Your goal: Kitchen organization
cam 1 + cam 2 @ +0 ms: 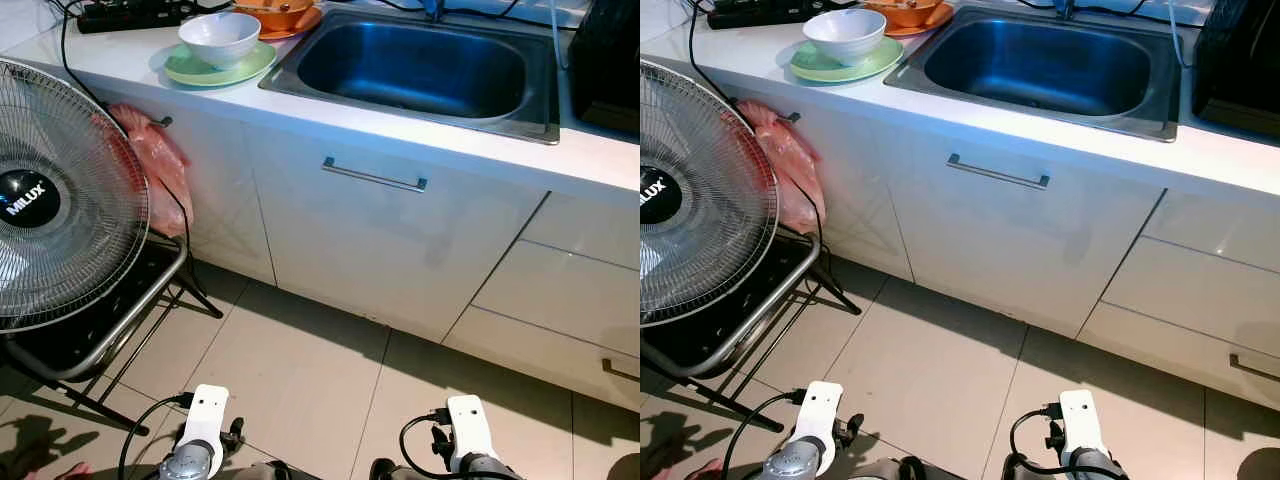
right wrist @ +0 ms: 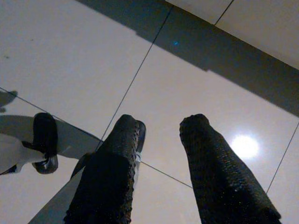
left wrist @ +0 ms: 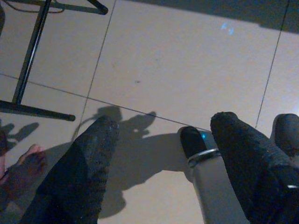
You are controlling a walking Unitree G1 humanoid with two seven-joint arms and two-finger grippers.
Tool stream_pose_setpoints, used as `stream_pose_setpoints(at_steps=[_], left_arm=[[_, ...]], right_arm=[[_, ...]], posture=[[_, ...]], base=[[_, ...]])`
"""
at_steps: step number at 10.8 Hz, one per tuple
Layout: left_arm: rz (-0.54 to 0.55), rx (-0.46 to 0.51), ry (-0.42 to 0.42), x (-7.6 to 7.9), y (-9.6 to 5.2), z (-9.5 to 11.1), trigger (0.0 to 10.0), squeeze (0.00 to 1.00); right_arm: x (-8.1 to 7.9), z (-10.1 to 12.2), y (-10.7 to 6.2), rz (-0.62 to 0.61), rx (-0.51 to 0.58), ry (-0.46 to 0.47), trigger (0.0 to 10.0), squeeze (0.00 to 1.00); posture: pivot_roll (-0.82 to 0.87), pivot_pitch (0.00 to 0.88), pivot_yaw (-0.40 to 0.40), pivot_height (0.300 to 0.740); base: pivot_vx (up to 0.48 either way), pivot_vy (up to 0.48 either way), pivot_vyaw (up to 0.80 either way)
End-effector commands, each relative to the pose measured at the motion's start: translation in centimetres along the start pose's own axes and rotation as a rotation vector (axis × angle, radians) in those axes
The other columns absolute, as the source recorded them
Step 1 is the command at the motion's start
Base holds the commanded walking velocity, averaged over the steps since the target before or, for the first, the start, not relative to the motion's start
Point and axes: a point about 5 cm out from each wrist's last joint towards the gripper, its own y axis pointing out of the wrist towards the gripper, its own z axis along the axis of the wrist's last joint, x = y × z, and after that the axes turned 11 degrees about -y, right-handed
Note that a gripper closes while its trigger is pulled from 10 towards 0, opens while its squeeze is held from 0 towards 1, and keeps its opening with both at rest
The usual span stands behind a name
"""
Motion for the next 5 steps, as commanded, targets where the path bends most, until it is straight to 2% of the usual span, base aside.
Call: stream_pose_setpoints(at_steps=[1, 5], left_arm=[[0.014, -0.024, -0.001, -0.26, -0.27, -0.96, 10.0, 0.0], [0.001, 0.016, -0.008, 0.42, -0.02, 0.01, 10.0, 0.0]], right_arm=[[0.13, -0.33, -0.06, -0.003, -0.018, 0.01, 10.0, 0.0], [0.03, -0.42, -0.08, 0.003, -0.021, 0.01, 10.0, 0.0]], posture=[[-0.05, 0.135, 0.04, 0.74], [-0.05, 0.135, 0.041, 0.74]], base=[[0.0, 0.0, 0.0], [0.0, 0.0, 0.0]])
